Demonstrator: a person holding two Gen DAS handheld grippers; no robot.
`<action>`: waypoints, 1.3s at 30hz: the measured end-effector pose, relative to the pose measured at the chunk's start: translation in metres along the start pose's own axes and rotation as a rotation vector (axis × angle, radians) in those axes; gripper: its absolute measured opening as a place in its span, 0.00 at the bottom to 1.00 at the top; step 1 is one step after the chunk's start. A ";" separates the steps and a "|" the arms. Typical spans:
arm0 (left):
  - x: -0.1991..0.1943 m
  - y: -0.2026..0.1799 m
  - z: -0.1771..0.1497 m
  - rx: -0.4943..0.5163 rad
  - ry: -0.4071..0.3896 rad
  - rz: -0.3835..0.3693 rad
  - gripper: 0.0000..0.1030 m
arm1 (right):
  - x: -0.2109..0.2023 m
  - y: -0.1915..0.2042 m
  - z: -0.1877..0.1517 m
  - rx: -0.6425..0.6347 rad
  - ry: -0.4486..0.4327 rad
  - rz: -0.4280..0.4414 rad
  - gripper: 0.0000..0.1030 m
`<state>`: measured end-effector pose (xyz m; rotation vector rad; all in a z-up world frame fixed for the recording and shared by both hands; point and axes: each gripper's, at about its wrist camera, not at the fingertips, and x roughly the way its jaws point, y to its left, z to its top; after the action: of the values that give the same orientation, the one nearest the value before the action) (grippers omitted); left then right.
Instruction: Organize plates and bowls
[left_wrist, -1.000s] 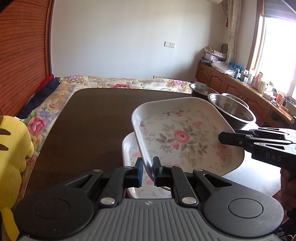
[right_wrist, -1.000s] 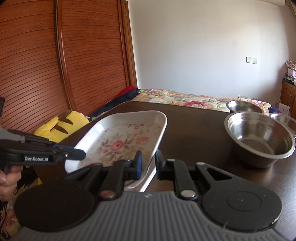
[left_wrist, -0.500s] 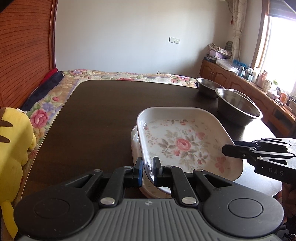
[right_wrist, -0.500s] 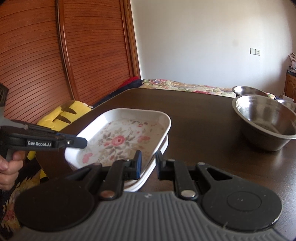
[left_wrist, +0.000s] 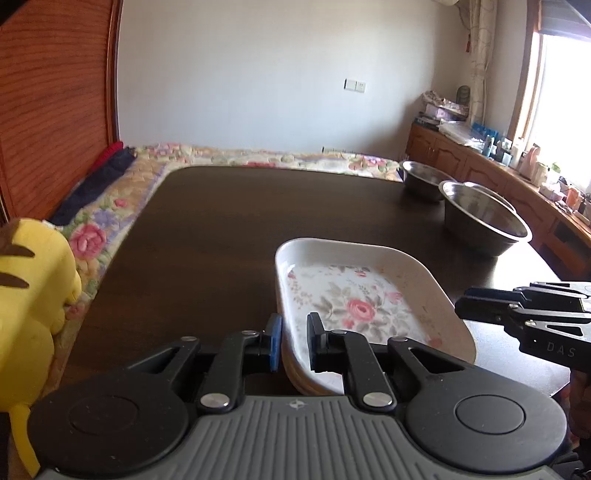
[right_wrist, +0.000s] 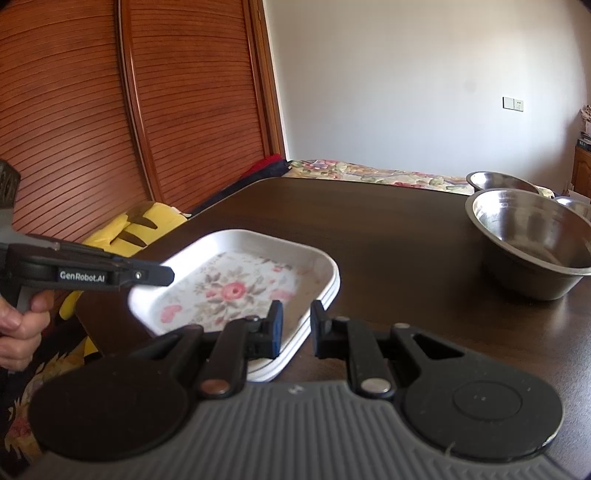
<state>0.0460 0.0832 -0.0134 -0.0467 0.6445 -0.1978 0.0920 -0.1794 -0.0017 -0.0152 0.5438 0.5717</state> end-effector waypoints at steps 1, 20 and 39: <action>-0.001 0.000 0.000 -0.004 -0.003 -0.006 0.14 | -0.001 0.000 0.000 -0.001 -0.002 0.000 0.17; 0.010 -0.045 0.023 0.073 -0.047 -0.063 0.25 | -0.031 -0.034 0.011 -0.005 -0.107 -0.087 0.17; 0.055 -0.116 0.055 0.183 -0.027 -0.119 0.97 | -0.049 -0.121 0.022 0.054 -0.183 -0.179 0.17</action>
<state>0.1027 -0.0419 0.0099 0.0885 0.5945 -0.3698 0.1307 -0.3027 0.0250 0.0387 0.3744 0.3786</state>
